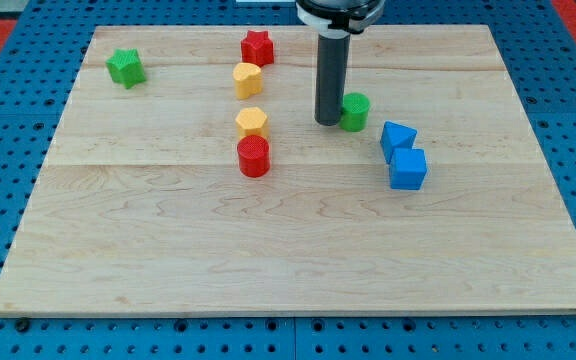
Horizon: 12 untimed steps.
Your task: Slide the green star to the top side of the green circle
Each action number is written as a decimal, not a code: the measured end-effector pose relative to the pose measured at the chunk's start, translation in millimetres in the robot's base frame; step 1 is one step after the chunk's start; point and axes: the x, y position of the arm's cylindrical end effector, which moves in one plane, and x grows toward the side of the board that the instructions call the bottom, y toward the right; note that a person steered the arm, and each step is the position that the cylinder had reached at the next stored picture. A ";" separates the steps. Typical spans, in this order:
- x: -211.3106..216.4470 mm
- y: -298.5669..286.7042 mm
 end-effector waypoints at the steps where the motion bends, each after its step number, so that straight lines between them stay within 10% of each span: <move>1: -12.2 8.3; 4: -21.0 40.6; 10: -94.8 -288.2; 12: -136.3 -218.9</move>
